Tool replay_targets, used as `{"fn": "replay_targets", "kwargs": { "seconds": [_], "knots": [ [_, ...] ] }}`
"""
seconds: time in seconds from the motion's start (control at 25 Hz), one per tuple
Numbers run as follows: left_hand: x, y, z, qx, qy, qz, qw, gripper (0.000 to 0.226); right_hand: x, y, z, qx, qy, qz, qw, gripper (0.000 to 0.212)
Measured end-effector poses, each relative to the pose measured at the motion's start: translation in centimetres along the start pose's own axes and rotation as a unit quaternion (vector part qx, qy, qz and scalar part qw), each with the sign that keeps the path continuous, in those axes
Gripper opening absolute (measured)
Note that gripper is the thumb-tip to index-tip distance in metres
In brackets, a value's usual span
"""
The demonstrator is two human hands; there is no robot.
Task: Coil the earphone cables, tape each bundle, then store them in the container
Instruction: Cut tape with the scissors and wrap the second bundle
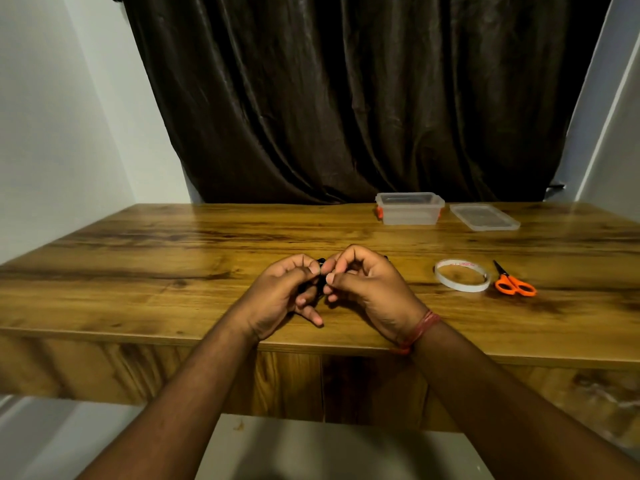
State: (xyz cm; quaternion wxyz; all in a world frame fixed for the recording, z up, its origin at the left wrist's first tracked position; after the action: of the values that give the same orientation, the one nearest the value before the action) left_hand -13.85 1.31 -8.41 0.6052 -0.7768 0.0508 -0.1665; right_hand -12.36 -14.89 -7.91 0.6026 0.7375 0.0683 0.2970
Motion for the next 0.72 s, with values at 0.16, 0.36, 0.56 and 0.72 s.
{"fn": "replay_targets", "kwargs": {
  "seconds": [0.16,0.36,0.56,0.72],
  "knots": [
    [0.1,0.0,-0.1,0.003,0.000,0.003,1.000,0.011,-0.1,0.2,0.1,0.006,-0.006,0.000,1.000,0.020],
    [0.0,-0.1,-0.1,-0.012,-0.007,-0.009,1.000,0.008,0.0,0.0,0.2,-0.004,-0.007,-0.029,1.000,0.016],
    [0.0,-0.2,0.1,-0.027,-0.013,-0.020,0.999,0.009,0.0,-0.4,0.3,-0.021,-0.027,-0.052,0.998,0.005],
    [0.0,-0.3,0.1,-0.065,0.011,-0.012,0.998,0.016,-0.3,0.4,1.1,0.020,-0.074,-0.006,0.997,0.010]
  ]
}}
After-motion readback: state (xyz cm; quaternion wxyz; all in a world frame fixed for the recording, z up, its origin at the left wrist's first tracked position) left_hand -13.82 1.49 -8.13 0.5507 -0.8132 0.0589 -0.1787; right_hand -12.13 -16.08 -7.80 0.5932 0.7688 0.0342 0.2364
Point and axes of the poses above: each hand's wrist, its own x-axis towards the middle knuckle, its own z-axis out of the back of the hand, y = z × x, the point moved 2 cm from there along x, towards the middle knuckle, and after that the axes turned 4 degrees about -x, right-handed, at the moved point
